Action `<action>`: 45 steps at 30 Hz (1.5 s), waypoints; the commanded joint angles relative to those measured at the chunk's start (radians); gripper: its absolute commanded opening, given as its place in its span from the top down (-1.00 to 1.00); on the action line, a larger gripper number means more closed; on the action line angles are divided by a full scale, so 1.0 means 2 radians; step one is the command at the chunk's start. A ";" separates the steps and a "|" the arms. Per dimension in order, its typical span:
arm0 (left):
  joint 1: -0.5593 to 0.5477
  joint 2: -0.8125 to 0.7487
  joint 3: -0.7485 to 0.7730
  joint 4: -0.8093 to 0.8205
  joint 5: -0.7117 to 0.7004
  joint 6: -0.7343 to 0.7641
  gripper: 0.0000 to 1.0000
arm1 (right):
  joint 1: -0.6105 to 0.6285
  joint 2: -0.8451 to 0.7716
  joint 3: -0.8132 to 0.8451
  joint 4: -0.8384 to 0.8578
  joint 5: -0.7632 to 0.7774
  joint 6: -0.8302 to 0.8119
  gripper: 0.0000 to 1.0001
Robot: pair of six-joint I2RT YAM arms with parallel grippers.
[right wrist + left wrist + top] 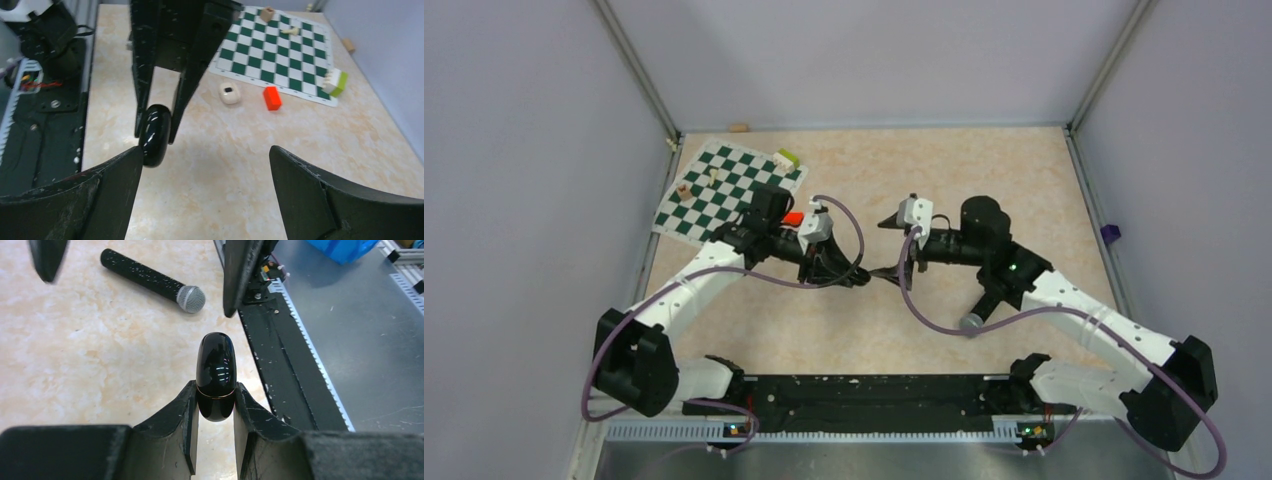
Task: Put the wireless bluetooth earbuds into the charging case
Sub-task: Close the charging case, then place the charging case at the center of the board.
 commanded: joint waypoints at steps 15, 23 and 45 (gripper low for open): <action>0.048 0.089 0.080 0.021 -0.198 -0.106 1.00 | -0.093 -0.055 -0.015 0.102 0.302 0.079 -0.98; 0.061 0.205 0.104 0.119 -0.209 -0.286 1.00 | -0.111 -0.050 -0.018 0.105 0.299 0.082 -0.98; 0.058 0.354 0.175 0.150 -0.306 -0.453 0.28 | -0.134 -0.055 -0.024 0.111 0.291 0.076 -0.98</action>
